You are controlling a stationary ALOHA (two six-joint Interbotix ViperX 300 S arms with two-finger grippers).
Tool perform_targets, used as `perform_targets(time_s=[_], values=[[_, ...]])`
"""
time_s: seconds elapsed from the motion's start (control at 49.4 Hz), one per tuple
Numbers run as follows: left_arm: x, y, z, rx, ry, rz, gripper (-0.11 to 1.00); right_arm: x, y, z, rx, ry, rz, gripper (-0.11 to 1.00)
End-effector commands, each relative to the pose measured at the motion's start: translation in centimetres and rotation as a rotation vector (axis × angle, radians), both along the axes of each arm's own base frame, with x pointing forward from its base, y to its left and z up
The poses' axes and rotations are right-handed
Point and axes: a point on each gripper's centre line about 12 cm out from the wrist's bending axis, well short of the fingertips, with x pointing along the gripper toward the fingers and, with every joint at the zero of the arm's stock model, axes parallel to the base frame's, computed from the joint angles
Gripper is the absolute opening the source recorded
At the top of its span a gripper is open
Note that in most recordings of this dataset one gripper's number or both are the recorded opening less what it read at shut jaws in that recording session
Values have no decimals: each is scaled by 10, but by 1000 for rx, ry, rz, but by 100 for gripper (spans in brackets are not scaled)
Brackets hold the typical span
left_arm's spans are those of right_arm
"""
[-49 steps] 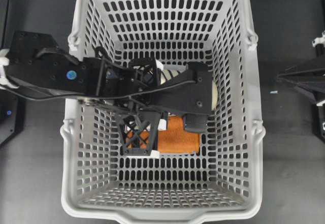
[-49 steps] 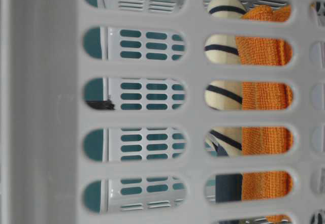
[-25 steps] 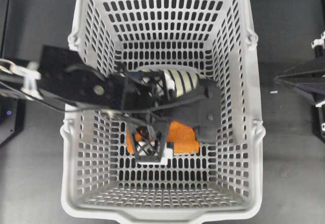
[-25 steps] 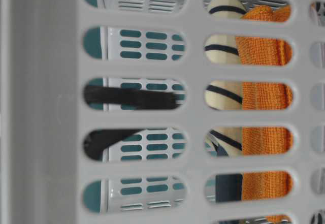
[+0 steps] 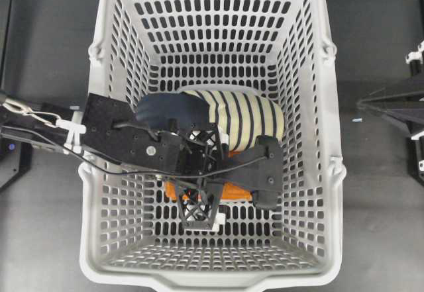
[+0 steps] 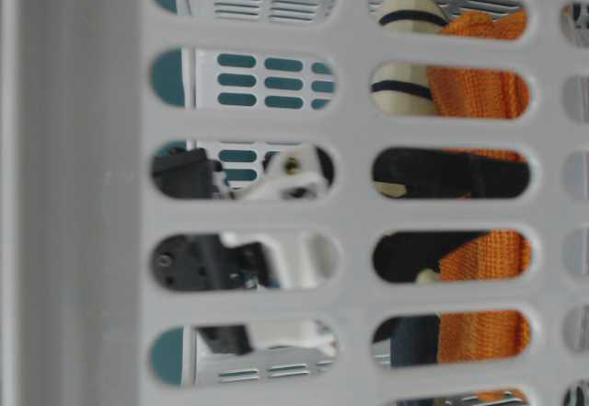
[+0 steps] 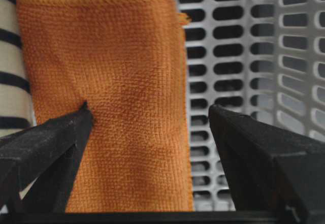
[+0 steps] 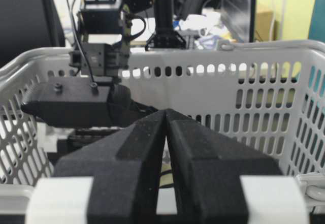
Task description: Pick up the orange cloth from the shopping basket with the left arm.
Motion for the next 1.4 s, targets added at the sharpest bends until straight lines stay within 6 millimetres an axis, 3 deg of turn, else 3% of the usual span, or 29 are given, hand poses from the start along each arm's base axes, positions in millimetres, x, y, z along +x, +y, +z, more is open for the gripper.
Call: perform_targets(time_s=[0.0,0.202,0.283,0.364,0.567,0.688,0.87,1.174,1.296,1.377], values=[[-2,1,-4,4,1,-1,90,1,-1,2,4,-6,-5,0],[-6,0,-12,1,6,0,89,1,-1,2,10,-8,-7,0],[-4,0,-10,-1,-6,0,83,1,-1,2,12,-6,-7,0],[-3,0,-6,0,-15,-4,68,1,-1,2,10,-6,-7,0],[0,1,15,-5,-67,-6,16,1,-1,2,12,-8,-7,0],[0,5,33,-6,-95,-2,12,1,-1,2,12,-8,-7,0],[1,11,90,2,-148,-10,12,1,-1,2,12,-6,-7,0],[-17,16,220,28,-215,-41,12,0,-1,4,10,-17,-7,0],[-29,17,256,25,-219,-39,12,-2,-1,5,9,-25,-7,0],[-32,16,265,26,-198,-41,12,-2,-1,5,10,-26,-6,0]])
